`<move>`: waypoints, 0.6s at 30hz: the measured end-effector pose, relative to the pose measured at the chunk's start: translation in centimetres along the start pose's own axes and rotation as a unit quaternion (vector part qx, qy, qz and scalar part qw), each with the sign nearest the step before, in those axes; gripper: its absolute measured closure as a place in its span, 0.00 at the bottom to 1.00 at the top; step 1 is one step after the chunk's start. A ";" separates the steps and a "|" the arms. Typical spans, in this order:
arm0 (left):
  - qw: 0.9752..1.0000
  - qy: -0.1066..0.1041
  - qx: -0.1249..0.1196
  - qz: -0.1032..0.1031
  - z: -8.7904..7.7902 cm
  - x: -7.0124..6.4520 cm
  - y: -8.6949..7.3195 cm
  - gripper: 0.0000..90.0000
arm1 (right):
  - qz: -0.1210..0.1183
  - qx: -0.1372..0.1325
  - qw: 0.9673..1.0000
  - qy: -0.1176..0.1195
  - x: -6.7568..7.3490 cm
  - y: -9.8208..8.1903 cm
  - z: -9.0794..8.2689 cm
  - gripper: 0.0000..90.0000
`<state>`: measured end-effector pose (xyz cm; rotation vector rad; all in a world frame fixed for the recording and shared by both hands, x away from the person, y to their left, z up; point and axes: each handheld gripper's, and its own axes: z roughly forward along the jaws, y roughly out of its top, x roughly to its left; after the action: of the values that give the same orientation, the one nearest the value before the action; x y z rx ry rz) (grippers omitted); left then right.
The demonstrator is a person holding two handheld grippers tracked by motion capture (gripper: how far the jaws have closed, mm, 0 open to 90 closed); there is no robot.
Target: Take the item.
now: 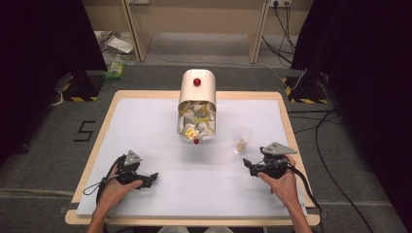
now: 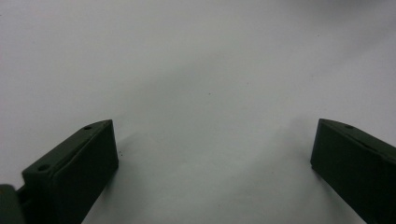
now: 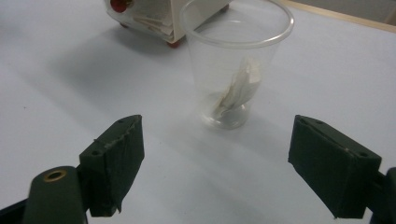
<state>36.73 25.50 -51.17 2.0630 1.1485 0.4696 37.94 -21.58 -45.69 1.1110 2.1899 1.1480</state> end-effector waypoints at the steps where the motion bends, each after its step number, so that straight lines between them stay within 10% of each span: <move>1: 1.000 0.000 0.000 0.000 0.0 0.0 0.0 0.00 | -0.001 0.002 1.000 0.000 0.1 0.0 0.0 0.21; 18: 1.000 0.000 0.000 0.000 0.0 0.0 0.0 0.00 | -0.013 0.025 1.000 0.009 0.7 -1.9 0.1 0.21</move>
<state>36.72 25.51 -51.16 2.0626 1.1485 0.4690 36.70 -21.60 -47.33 1.0932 2.2513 1.1011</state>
